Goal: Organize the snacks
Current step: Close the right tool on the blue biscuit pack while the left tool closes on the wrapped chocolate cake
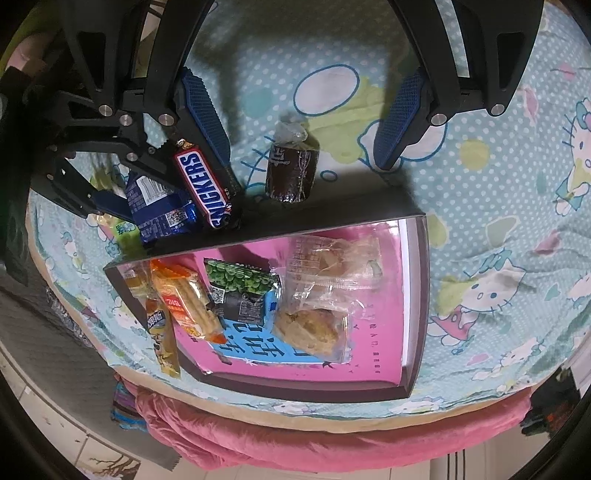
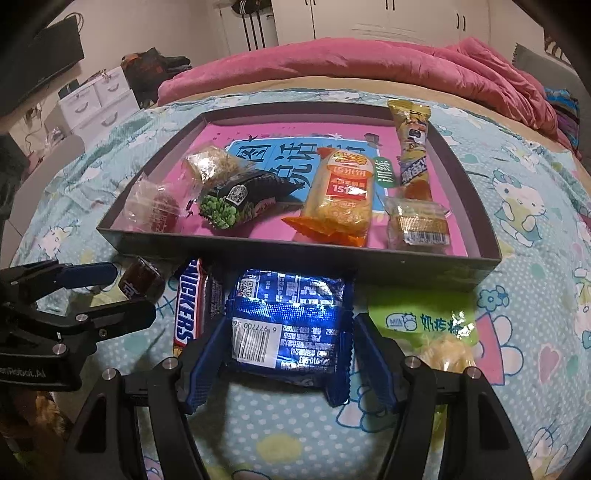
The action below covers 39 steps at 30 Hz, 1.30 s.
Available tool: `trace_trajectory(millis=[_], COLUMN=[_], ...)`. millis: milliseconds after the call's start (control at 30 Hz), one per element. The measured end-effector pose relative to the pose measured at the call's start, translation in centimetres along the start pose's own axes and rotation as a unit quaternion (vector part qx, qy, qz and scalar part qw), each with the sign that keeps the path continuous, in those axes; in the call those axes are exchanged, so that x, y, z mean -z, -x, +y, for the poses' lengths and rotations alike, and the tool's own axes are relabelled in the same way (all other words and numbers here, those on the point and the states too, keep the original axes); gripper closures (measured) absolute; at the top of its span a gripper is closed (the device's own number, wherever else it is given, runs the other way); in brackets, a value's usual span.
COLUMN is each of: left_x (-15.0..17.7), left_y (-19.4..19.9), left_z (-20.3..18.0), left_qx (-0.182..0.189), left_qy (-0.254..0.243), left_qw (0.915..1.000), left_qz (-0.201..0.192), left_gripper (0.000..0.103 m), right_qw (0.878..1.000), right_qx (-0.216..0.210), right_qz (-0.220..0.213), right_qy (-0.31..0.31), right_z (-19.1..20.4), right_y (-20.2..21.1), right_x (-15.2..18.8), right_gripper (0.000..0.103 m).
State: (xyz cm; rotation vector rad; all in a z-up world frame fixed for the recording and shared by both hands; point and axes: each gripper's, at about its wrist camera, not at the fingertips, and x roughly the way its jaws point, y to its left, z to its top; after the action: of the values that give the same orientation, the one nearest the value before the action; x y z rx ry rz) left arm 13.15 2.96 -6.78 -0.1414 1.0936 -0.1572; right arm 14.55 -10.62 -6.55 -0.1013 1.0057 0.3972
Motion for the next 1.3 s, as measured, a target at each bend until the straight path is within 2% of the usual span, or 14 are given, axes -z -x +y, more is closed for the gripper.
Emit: trace_trajectory(millis=[233,533,733,867,1000,1300], left_x=[-0.3,-0.4,-0.3,-0.3,-0.1,0.2], left_y=[-0.4,-1.0,-1.1,-0.8,-0.5,2.1], left_z=[-0.5,-0.5,0.0,0.0,-0.1,0.4], left_qx=[0.004,0.002,-0.007,-0.002,0.009,0.051], left_qy=[-0.002,0.001,-0.001,-0.004,-0.003,0.014], left_qw=[1.0000,1.0000,0.9999,0.9999,0.9999,0.9985], left_qz=[-0.001,0.001,0.008,0.009,0.013,-0.013], left_gripper=[0.022,0.032,0.044,0.064,0.072,0.076], right_qw=[1.000,0.999,0.999,1.000,0.999,0.998], right_qx=[0.015,0.010,0.001,-0.016,-0.027,-0.047], right_qz=[-0.004,-0.013,-0.017,-0.017,-0.018,-0.035], right_qy=[0.025,0.031,0.033,0.019,0.007,-0.021], right_z=[1.0,1.1,1.2,0.9,0.5,-0.6], right_y=[-0.5,-0.2,0.2,0.5,0.8,2.2], right_x=[0.1,0.5,0.7,0.6,0.6,0.4], right_gripper=[0.033,0.038,0.042,0.043,0.045,0.047])
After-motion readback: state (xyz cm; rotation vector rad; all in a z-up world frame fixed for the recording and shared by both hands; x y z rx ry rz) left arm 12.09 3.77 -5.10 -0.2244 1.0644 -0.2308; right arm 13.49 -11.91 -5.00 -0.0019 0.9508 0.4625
